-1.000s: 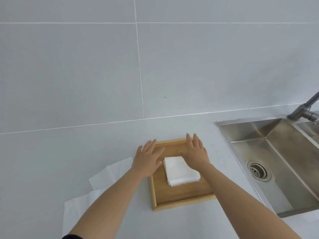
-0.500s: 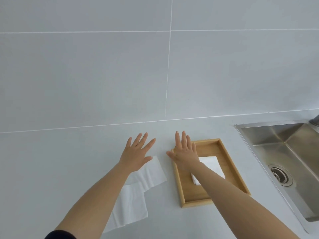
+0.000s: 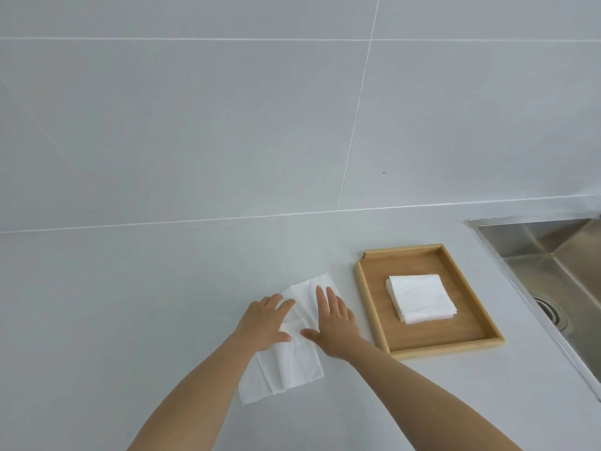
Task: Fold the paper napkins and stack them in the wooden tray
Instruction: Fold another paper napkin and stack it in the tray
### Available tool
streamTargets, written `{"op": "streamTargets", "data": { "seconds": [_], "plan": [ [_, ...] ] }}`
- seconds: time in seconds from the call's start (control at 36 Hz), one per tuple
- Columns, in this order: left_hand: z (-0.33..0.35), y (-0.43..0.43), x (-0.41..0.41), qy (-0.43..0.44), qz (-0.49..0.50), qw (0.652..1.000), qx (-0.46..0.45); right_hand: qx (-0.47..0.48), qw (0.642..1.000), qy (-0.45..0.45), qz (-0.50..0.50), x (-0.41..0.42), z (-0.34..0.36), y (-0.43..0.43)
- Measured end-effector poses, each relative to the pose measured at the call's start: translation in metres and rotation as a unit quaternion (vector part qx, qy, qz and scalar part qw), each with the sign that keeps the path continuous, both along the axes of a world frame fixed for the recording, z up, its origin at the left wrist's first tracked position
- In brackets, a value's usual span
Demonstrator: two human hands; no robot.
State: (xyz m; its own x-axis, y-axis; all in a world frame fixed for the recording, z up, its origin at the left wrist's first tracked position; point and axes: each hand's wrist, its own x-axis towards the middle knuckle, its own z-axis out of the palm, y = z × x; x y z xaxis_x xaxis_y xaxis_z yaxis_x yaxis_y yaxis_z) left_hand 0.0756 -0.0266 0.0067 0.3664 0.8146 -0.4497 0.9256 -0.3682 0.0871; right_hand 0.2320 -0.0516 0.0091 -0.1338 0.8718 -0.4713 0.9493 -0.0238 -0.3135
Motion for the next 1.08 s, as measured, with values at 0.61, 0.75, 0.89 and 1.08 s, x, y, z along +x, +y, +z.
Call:
{"op": "streamTargets", "data": {
  "seconds": [0.61, 0.75, 0.89, 1.08],
  "plan": [
    [-0.015, -0.015, 0.012, -0.073, 0.084, 0.989, -0.094, -0.04, 0.993, 0.006, -0.113, -0.026, -0.024, -0.042],
    [-0.011, -0.013, 0.01, -0.069, 0.069, 0.992, -0.082, -0.04, 0.994, 0.007, -0.102, -0.026, -0.023, -0.037],
    [-0.002, -0.003, 0.001, -0.104, 0.088, 0.99, -0.041, -0.006, 0.994, 0.024, -0.11, -0.022, -0.016, -0.025],
    [0.019, 0.015, -0.013, -0.139, 0.126, 0.982, 0.002, 0.03, 0.987, 0.063, -0.145, -0.019, 0.006, 0.005]
  ]
}}
